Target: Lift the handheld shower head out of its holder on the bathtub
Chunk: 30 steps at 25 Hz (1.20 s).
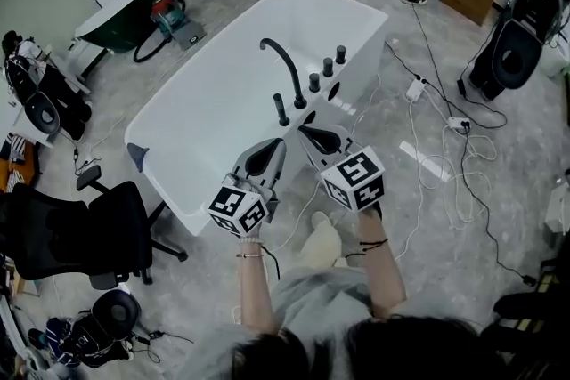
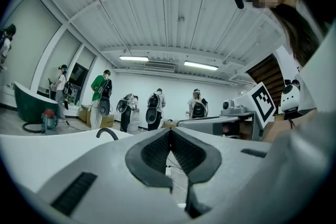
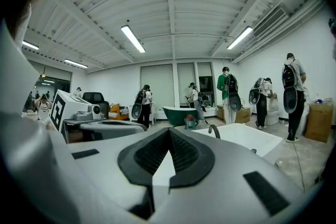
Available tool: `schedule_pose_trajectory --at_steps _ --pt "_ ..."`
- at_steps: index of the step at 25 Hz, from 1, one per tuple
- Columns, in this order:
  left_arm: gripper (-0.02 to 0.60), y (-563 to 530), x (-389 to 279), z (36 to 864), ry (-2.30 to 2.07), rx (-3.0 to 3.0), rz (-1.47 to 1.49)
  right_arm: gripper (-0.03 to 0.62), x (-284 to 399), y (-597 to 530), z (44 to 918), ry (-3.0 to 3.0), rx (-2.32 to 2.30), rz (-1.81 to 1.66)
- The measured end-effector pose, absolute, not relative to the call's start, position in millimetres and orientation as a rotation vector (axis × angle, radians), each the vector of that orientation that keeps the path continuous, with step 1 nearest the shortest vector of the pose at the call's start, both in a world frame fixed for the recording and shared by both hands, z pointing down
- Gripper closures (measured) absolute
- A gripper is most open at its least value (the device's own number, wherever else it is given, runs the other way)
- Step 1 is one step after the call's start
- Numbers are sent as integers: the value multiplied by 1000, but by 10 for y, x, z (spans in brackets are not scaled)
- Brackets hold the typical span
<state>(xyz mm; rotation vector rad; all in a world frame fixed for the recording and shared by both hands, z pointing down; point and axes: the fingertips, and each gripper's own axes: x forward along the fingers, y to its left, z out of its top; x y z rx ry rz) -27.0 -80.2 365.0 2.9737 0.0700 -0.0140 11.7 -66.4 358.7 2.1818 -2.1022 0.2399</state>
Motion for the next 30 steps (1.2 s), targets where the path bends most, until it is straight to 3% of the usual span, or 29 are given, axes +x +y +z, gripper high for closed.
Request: schedule_pose_trajectory --at_steps 30 --pt "577 -1711 1000 3989 -66 2920 15 594 1441 -1664 3943 -2180 2041 316"
